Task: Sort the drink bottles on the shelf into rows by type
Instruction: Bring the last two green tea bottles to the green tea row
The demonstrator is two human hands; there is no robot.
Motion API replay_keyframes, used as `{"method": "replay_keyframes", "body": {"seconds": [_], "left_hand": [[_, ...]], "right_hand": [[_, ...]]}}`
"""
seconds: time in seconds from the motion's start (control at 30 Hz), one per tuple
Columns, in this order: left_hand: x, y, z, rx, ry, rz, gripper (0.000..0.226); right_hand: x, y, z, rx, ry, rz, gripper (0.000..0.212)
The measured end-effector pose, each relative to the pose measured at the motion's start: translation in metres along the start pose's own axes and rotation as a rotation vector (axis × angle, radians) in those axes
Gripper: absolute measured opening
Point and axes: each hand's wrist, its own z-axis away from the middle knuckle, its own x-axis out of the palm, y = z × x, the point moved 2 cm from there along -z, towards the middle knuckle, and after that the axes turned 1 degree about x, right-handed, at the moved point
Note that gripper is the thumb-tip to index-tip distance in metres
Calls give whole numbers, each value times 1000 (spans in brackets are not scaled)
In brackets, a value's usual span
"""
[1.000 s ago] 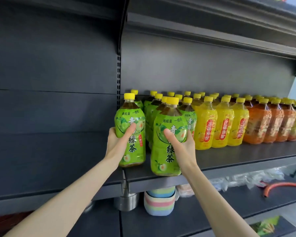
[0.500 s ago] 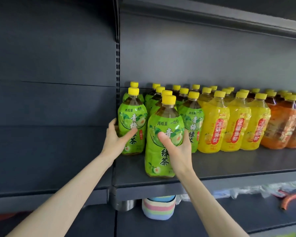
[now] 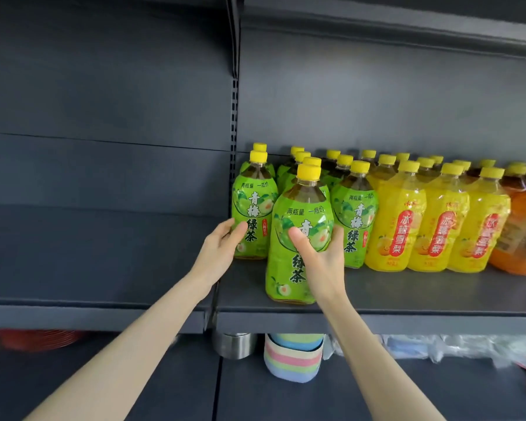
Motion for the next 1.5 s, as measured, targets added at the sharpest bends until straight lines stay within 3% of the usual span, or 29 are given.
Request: {"method": "replay_keyframes", "body": {"seconds": [0.03, 0.13, 0.3, 0.43, 0.57, 0.63, 0.73, 1.0, 1.2, 1.5], "left_hand": [[-4, 0, 9, -11, -54, 1, 58], [-13, 3, 29, -8, -193, 16, 62], [-13, 4, 37, 72, -257, -21, 64], [-22, -1, 31, 131, -190, -29, 59], [-32, -8, 24, 139, -150, -96, 68], [-33, -11, 19, 142, -139, -143, 74], [-30, -10, 13, 131, -205, -112, 65], [-20, -11, 4, 83, -317, -39, 67], [-15, -18, -4, 87, -262, -5, 67], [-11, -24, -21, 112, -227, -88, 70]], "right_hand": [[2, -1, 1, 0, -12, -7, 69], [10, 1, 4, -18, -55, 4, 78], [32, 5, 6, -17, -120, 71, 76], [48, -1, 3, 15, -180, 73, 69], [51, -1, 0, 13, -229, 108, 78], [48, 0, -1, -22, -221, 132, 63], [46, -2, -3, -93, -190, 239, 57], [44, -3, -18, -210, -142, 502, 65], [38, -8, -24, -230, -75, 541, 73], [41, -7, -40, -242, -39, 796, 78]]}}
